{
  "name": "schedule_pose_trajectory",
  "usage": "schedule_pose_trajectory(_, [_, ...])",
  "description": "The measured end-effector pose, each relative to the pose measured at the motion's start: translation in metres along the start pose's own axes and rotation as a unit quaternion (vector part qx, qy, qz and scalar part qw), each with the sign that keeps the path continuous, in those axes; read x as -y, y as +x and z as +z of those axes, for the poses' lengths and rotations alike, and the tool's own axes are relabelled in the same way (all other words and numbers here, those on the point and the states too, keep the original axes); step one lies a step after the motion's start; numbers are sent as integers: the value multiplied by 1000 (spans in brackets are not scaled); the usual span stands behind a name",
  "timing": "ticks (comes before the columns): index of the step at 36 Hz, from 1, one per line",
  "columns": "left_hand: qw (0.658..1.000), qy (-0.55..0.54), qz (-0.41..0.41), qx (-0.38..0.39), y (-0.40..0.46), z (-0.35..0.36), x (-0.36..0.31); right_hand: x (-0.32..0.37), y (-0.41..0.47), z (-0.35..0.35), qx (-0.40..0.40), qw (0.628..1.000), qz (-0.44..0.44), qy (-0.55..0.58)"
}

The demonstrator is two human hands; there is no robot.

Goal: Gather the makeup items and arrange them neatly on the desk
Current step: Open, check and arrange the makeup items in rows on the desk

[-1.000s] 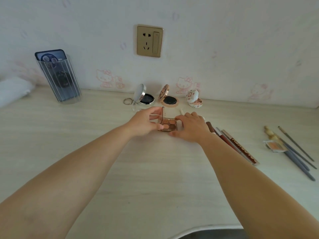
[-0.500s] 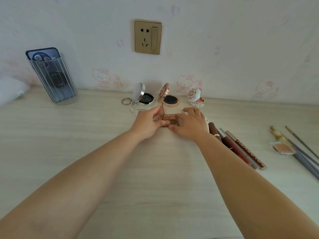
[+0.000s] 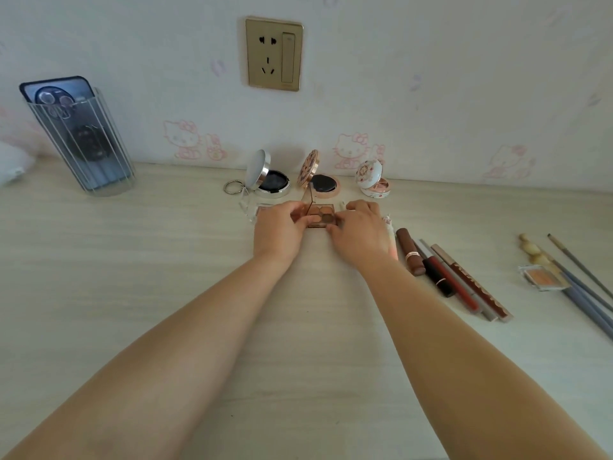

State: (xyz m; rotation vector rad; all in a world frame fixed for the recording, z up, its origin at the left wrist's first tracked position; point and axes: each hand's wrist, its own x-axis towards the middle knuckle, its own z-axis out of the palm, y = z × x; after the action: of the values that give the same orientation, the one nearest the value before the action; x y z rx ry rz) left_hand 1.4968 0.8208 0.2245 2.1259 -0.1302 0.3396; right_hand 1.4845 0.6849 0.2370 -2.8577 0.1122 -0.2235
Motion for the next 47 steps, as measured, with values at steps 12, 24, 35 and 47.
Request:
schedule_pose_trajectory(12, [1000, 11, -14, 12, 7, 5, 5, 0, -2, 10, -38, 999, 26, 27])
schedule_pose_trajectory(24, [998, 24, 1, -61, -20, -5, -6, 1, -34, -5, -55, 998, 0, -33])
schedule_pose_trajectory(35, [991, 22, 120, 59, -85, 30, -60, -54, -99, -26, -223, 974, 42, 26])
schedule_pose_trajectory(47, [953, 125, 220, 166, -102, 115, -140, -184, -138, -72, -185, 940, 282, 58])
